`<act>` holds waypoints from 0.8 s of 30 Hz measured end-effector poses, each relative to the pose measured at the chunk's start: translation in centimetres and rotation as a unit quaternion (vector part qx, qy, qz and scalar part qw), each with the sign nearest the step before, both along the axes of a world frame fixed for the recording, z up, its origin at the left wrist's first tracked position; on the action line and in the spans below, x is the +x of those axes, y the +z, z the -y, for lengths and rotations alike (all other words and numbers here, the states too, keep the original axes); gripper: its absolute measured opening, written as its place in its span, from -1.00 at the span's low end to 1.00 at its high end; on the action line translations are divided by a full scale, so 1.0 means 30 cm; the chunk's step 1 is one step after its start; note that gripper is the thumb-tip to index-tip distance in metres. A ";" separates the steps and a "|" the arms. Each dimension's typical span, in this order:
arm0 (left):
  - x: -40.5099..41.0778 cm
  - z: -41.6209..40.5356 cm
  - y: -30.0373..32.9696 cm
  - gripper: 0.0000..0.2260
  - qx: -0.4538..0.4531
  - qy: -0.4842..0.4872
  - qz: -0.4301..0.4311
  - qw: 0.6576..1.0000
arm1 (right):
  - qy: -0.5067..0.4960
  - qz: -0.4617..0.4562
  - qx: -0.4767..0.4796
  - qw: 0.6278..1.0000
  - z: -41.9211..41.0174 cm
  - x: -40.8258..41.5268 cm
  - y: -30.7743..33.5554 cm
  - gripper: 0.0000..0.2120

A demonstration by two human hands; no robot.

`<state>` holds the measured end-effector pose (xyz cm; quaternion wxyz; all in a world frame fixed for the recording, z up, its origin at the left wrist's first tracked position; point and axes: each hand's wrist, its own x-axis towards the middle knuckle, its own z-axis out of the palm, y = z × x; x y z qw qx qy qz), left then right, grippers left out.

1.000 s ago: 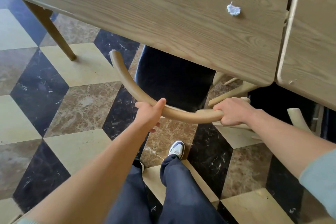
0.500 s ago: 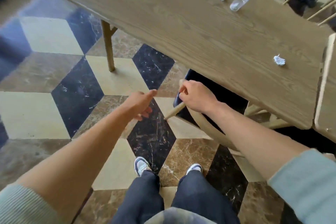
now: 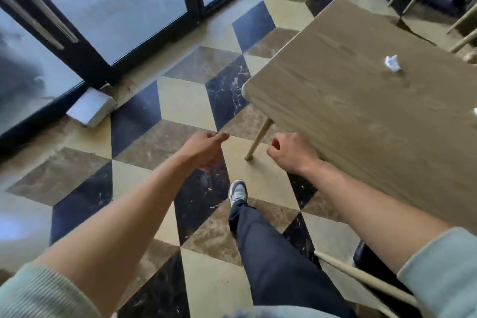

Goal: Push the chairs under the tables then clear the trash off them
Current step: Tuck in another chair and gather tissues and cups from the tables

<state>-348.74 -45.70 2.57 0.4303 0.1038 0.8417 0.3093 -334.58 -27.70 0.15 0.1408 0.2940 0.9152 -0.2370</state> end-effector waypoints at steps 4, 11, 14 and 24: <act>-0.387 -0.078 0.005 -0.59 -0.051 -0.002 -0.013 0.999 | -0.037 -0.032 -0.060 0.997 -0.102 -0.432 -0.067 -0.79; -1.067 -0.303 0.066 -0.60 -0.059 0.011 0.003 0.998 | -0.071 -0.039 -0.124 0.989 -0.325 -1.059 0.003 -0.82; -1.330 -0.443 0.038 -0.64 -0.052 -0.010 -0.003 0.999 | -0.105 -0.019 -0.122 0.987 -0.445 -1.262 -0.006 -0.77; -2.060 -1.167 0.166 -0.64 0.003 -0.211 -0.005 0.978 | -0.334 -0.041 -0.089 0.938 -0.979 -1.680 0.086 -0.73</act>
